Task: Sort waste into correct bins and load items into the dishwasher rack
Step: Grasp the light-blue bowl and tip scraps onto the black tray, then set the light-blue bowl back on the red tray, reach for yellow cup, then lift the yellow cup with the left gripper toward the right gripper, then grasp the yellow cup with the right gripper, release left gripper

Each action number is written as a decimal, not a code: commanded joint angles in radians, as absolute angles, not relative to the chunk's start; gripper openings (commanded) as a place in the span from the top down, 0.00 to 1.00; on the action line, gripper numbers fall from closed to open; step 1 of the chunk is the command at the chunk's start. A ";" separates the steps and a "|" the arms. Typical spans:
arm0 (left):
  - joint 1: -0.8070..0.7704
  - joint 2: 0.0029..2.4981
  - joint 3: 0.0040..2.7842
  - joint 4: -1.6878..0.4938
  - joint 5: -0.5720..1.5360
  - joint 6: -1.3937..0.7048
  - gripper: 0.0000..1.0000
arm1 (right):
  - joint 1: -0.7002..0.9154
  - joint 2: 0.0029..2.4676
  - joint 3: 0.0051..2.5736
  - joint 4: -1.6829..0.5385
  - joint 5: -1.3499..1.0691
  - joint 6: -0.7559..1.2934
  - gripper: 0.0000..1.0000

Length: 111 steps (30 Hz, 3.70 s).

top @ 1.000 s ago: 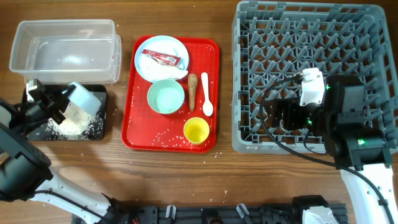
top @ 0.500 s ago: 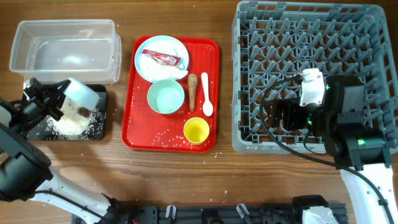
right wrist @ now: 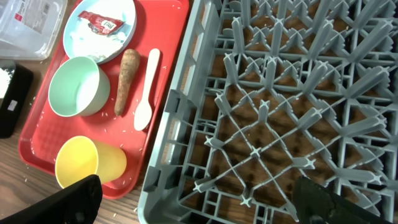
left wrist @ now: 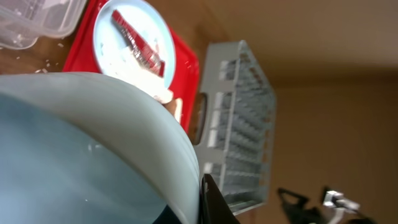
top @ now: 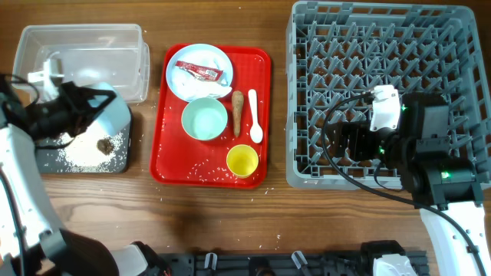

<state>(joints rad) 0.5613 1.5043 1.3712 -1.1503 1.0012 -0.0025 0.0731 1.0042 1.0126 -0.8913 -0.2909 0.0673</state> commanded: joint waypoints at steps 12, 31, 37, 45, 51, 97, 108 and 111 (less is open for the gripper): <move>-0.065 1.439 1.341 -1.189 0.156 -0.278 0.96 | 0.073 1.006 1.026 -0.884 -0.290 0.082 0.01; -0.346 1.448 1.039 -1.055 0.084 -0.405 0.96 | 0.073 1.007 1.026 -0.875 -0.290 0.080 0.00; -0.346 1.448 0.875 -0.832 0.024 -0.397 0.96 | 0.073 1.007 1.026 -0.873 -0.290 0.079 0.01; -0.392 1.448 0.862 -0.708 0.025 -0.397 0.57 | 0.073 1.007 1.026 -0.875 -0.289 0.078 0.01; -0.397 1.448 0.981 -0.739 0.206 -0.271 0.45 | 0.073 1.007 1.026 -0.850 -0.290 0.080 0.01; -0.180 1.520 1.096 -0.353 1.381 -0.616 0.96 | 0.116 1.302 1.026 -0.270 -1.265 0.074 0.00; -0.180 1.520 1.096 -0.310 1.411 -0.799 0.96 | 0.220 1.349 1.026 -0.140 -1.225 0.110 0.01; -0.180 1.520 1.096 -0.258 1.432 -0.867 0.96 | 0.236 1.352 1.026 -0.122 -1.211 0.115 0.11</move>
<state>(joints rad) -0.1856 1.5383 1.0821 -0.2867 1.3872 -0.7830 0.2184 1.3361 1.0126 -0.1402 -1.2205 0.1120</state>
